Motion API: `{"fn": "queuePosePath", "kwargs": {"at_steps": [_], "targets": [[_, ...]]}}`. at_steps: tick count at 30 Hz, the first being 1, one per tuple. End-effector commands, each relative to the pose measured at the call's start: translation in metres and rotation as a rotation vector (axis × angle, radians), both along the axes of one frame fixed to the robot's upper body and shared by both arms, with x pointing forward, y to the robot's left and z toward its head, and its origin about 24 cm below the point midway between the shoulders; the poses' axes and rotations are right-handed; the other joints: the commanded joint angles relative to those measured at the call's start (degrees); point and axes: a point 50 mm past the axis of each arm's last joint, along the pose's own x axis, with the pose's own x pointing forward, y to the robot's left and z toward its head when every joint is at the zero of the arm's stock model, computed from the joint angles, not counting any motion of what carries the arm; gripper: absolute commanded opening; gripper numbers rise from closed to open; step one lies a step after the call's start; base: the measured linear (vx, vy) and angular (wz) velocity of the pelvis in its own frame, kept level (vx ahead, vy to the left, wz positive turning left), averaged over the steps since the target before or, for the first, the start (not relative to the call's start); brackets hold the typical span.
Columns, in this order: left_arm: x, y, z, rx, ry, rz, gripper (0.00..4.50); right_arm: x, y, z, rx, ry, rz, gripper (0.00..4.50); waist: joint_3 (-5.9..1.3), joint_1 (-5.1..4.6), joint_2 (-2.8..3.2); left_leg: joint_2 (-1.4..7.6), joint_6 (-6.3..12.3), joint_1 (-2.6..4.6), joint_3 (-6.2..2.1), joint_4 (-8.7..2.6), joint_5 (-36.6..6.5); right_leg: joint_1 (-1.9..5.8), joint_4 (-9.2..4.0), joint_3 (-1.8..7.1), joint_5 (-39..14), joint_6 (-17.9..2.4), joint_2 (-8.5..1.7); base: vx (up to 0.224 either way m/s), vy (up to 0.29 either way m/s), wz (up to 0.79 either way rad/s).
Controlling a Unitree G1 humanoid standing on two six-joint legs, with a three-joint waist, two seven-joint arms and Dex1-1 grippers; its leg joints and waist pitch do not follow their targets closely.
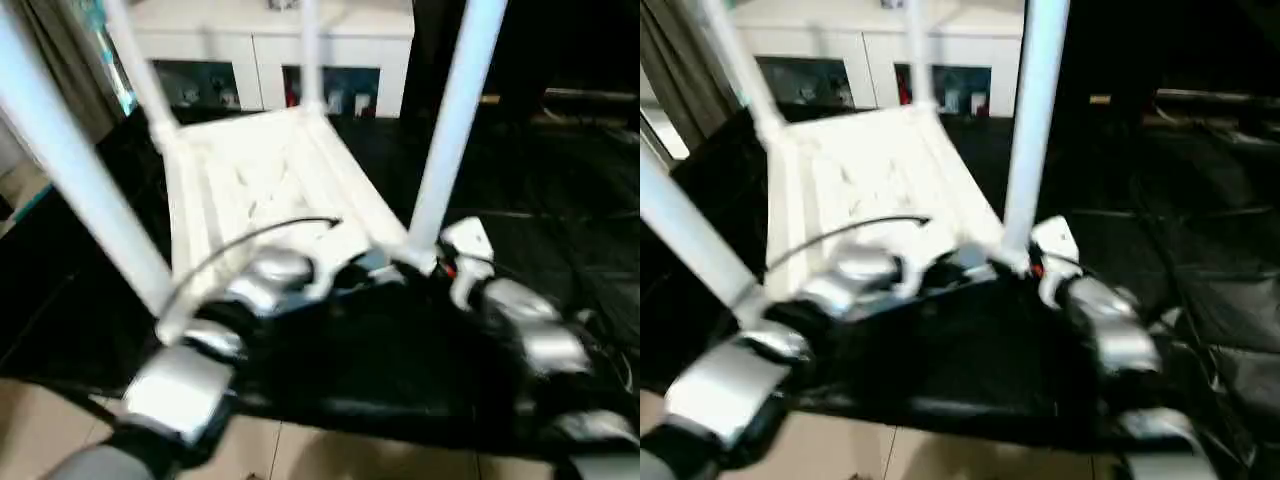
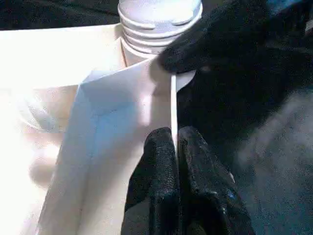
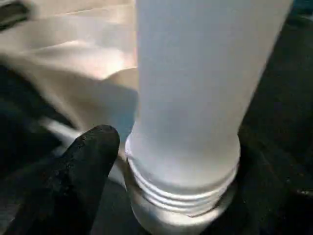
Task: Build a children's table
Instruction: Rotate leg to tighten
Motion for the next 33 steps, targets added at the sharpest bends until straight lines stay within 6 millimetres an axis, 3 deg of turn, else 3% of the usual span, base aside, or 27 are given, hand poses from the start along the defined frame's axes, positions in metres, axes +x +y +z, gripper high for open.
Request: {"fn": "queuePosePath", "kwargs": {"at_steps": [1,6,9,10,12,17,18,20,25,27,29,30,31,33], "targets": [[-0.003,-0.005,0.008,-0.057,-0.026,-0.081,0.00,-0.002,0.012,0.007,0.025,-0.009,0.107,3.84,-3.78,0.60,-1.45,4.46,11.02,-0.07,-2.16,-3.21,-5.39,3.45,-3.79,3.53,-9.97,-10.56,-5.81,0.000,0.000,0.00],[-0.011,0.011,0.010,-0.084,0.052,-0.242,0.00,-0.013,-0.002,0.010,-0.023,0.042,0.255,3.84,-4.04,1.57,-1.21,4.94,10.65,0.35,-2.14,-3.22,-4.51,3.12,-3.30,3.72,-7.75,-11.95,-5.89,0.000,0.000,0.00],[-0.013,0.014,0.010,-0.079,0.055,-0.269,0.00,-0.016,-0.001,0.009,-0.024,0.055,0.279,3.84,-4.34,2.23,-1.22,5.11,11.18,0.23,-2.15,-2.95,-2.20,2.99,-2.53,3.85,-3.17,-12.87,-6.05,0.000,0.000,0.00],[-0.014,0.016,0.009,-0.077,0.055,-0.275,0.00,-0.016,0.000,0.008,-0.009,0.064,0.287,3.59,-4.38,2.50,-1.25,5.07,11.47,0.13,-2.14,-2.83,-1.50,2.88,-2.33,3.84,-2.03,-13.10,-6.06,0.000,0.000,0.00],[-0.014,0.017,0.009,-0.077,0.059,-0.276,0.00,-0.017,0.003,0.007,0.012,0.076,0.298,3.51,-4.43,2.71,-1.20,5.09,11.86,-0.06,-2.16,-2.66,-0.80,2.78,-2.10,3.81,-1.13,-13.22,-6.07,0.000,0.000,0.00],[-0.015,0.019,0.008,-0.083,0.066,-0.283,0.00,-0.019,0.008,0.006,0.038,0.095,0.322,3.11,-4.04,2.67,-1.22,4.95,9.84,-0.06,-2.10,-2.92,-4.26,2.80,-3.00,3.70,-7.55,-11.91,-6.01,0.000,0.000,0.00],[-0.015,0.019,0.008,-0.086,0.067,-0.283,0.00,-0.020,0.008,0.005,0.046,0.099,0.326,3.11,-4.00,2.72,-1.57,4.95,9.38,-0.06,-2.10,-2.97,-4.68,2.79,-3.02,3.75,-8.88,-11.58,-6.07,0.000,0.000,0.00],[-0.015,0.018,0.008,-0.090,0.066,-0.275,0.00,-0.020,0.009,0.004,0.058,0.103,0.317,2.87,-3.92,2.68,-1.45,4.92,8.60,0.03,-2.06,-3.02,-5.20,2.65,-3.28,3.79,-10.63,-11.00,-6.00,0.000,0.000,0.00],[-0.002,0.009,0.007,-0.056,-0.012,-0.061,0.00,-0.008,0.009,-0.013,0.024,0.098,0.042,2.76,-3.86,2.08,-1.41,4.83,7.01,0.00,-2.12,-3.11,-5.39,2.25,-3.30,3.85,-11.59,-10.73,-5.97,0.000,0.000,0.00],[0.004,0.001,0.008,-0.055,-0.036,0.040,0.00,-0.002,0.009,-0.022,0.027,0.103,-0.118,2.76,-3.60,1.43,-1.74,4.30,4.96,0.18,-2.15,-3.26,-7.51,2.51,-4.13,3.74,-16.52,-9.86,-6.09,0.000,0.000,0.00],[0.009,-0.010,0.010,-0.050,-0.062,0.135,0.00,0.003,0.012,-0.030,0.028,0.115,-0.284,2.75,-3.46,0.83,-1.45,4.44,3.89,0.40,-2.33,-3.50,-8.63,2.36,-4.52,3.80,-18.59,-9.32,-5.99,0.000,0.000,0.00],[0.010,-0.011,0.010,-0.049,-0.065,0.149,0.00,0.004,0.013,-0.031,0.027,0.117,-0.307,2.75,-3.39,0.62,-1.57,4.39,3.85,0.32,-2.35,-3.56,-8.95,2.43,-4.67,3.74,-18.78,-9.23,-5.92,0.000,0.000,0.00],[0.012,-0.018,0.010,-0.046,-0.067,0.197,0.00,0.006,0.018,-0.035,0.027,0.127,-0.376,2.75,-3.39,0.47,-1.19,4.36,3.72,0.57,-2.34,-3.54,-9.41,2.31,-4.68,3.83,-18.55,-9.32,-5.90,0.000,0.000,0.00],[0.013,-0.023,0.011,-0.043,-0.078,0.228,0.00,0.008,0.021,-0.037,0.023,0.135,-0.413,2.75,-3.42,0.21,-1.43,4.19,3.91,0.47,-2.28,-3.52,-9.71,2.49,-4.74,3.85,-18.12,-9.48,-5.90,0.000,0.000,0.00]]}}
